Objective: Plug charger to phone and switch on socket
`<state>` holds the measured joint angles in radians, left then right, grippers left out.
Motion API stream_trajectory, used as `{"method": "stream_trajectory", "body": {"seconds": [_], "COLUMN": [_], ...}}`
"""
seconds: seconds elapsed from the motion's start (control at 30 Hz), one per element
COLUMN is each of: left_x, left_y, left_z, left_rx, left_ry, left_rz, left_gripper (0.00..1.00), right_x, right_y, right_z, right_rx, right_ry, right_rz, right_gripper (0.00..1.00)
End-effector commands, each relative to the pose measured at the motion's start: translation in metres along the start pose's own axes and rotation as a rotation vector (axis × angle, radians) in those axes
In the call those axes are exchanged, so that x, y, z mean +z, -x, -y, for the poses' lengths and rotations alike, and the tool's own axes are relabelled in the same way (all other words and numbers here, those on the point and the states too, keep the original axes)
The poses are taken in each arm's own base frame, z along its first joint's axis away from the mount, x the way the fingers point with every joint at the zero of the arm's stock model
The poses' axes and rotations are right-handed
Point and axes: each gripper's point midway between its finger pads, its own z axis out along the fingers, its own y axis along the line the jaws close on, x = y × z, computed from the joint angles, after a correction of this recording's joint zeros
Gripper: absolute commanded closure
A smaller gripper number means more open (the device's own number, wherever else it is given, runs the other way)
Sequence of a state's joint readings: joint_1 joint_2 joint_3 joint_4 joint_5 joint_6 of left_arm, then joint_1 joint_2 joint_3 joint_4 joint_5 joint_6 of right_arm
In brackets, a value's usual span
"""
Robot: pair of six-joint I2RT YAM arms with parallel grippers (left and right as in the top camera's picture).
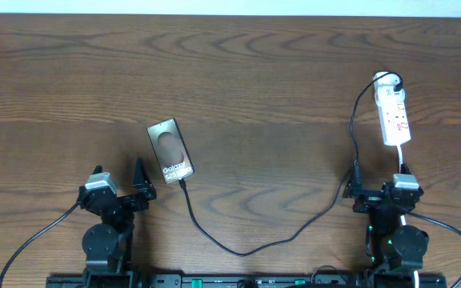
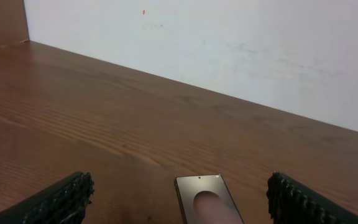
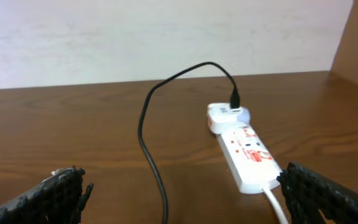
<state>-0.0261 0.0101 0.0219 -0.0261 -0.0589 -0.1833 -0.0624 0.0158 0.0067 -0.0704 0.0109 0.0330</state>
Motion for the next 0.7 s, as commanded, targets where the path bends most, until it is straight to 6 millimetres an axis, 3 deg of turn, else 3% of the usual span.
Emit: {"method": "stream_trajectory", "body": {"seconds": [0.0, 0.67], "left_x": [0.0008, 0.0008], "left_y": [-0.0154, -0.0154], "left_z": [-0.0102, -0.0102], "left_rx": [0.009, 0.009], "left_ry": [0.046, 0.046], "left_rz": [-0.043, -0.043], "left_gripper": [0.09, 0.09], "right_x": [-0.0007, -0.0006], "right_y": [0.0004, 0.0005], "right_z": [0.0033, 0.0029], "right_rx": [-0.018, 0.033], "right_ry": [-0.021, -0.019], "right_rz": [0.004, 0.004], "right_gripper": [0.01, 0.01]}}
